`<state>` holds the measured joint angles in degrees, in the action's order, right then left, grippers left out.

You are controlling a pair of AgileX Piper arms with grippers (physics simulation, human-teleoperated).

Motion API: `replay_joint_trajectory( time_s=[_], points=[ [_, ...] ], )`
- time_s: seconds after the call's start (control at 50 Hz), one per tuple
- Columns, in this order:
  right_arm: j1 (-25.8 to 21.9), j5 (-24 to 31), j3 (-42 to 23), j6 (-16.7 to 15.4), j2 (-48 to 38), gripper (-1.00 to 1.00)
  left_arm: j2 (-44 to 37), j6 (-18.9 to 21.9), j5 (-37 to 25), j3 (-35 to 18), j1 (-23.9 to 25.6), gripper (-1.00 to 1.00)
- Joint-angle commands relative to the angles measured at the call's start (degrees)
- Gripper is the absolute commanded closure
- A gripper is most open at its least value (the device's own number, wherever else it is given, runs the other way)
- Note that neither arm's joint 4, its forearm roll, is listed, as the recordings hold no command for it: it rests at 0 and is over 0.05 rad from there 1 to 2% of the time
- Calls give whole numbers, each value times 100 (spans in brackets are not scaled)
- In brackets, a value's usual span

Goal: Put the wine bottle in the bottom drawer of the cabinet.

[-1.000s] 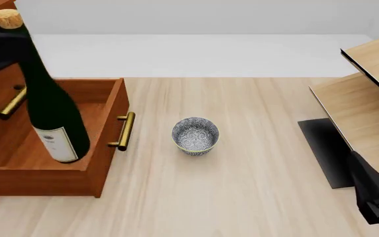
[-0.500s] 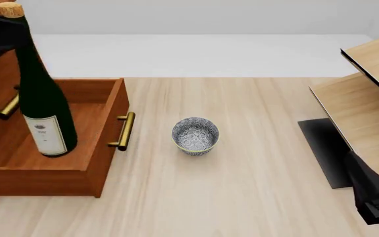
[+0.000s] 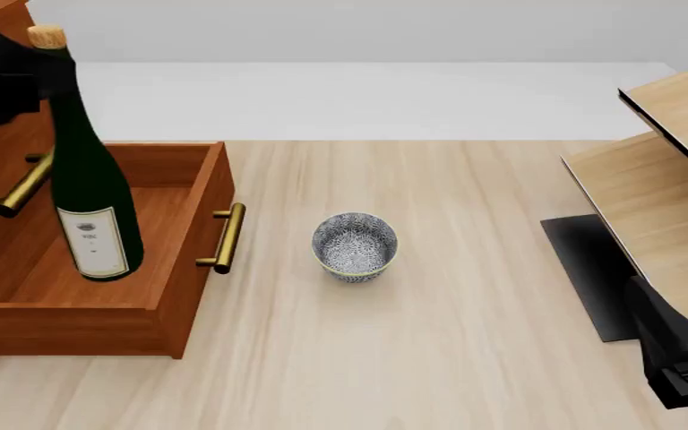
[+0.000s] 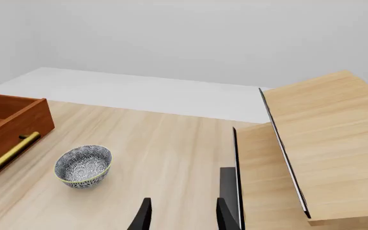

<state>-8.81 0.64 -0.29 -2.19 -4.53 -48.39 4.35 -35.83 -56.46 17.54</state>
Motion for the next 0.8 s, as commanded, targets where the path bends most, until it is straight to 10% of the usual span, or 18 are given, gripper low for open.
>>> replay_joint_trajectory(
  time_s=[0.02,0.8],
  points=[
    [-4,-54,3,-7,-57,-100,-39,80,145,10,-298,100],
    [-7,-58,15,-16,-92,-100,-201,124,644,547,-554,100]
  ],
)
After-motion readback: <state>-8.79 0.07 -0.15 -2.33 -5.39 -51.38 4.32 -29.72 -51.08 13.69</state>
